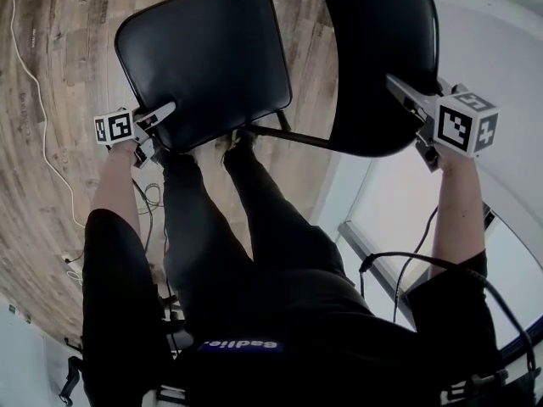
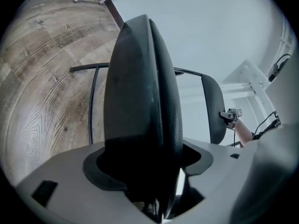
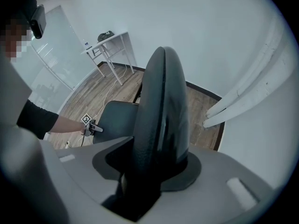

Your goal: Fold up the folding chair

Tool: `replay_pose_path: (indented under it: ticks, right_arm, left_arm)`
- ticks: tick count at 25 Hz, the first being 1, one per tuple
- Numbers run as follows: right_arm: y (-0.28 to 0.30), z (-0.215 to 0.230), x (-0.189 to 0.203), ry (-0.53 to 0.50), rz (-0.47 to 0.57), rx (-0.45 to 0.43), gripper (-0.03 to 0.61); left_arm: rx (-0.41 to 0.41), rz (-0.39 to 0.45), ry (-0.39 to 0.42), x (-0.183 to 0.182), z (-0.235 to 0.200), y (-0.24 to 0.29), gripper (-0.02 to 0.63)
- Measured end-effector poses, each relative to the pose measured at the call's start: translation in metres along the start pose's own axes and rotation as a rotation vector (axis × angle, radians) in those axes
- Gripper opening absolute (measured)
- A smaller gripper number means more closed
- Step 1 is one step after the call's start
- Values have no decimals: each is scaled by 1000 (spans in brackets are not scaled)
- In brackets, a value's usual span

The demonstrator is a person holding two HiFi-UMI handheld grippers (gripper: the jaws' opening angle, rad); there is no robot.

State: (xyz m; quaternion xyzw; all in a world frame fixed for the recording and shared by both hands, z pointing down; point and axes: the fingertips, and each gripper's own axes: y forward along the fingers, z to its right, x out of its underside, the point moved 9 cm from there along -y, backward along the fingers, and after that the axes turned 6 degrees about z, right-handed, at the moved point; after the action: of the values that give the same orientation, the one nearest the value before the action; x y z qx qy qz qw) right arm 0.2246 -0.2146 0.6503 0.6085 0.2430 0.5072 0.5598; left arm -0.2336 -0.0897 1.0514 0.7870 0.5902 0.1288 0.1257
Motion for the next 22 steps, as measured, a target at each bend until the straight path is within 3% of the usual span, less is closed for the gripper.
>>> replay_pose_path:
  ticks: [9, 22]
  right_arm:
    - [-7, -7, -12, -42, -7, -4, 160]
    - [-47, -29, -24, -80, 0, 20, 138]
  left_arm:
    - [-46, 31, -33, 12, 20, -1, 334]
    - [-119, 73, -46, 23, 89, 2, 313]
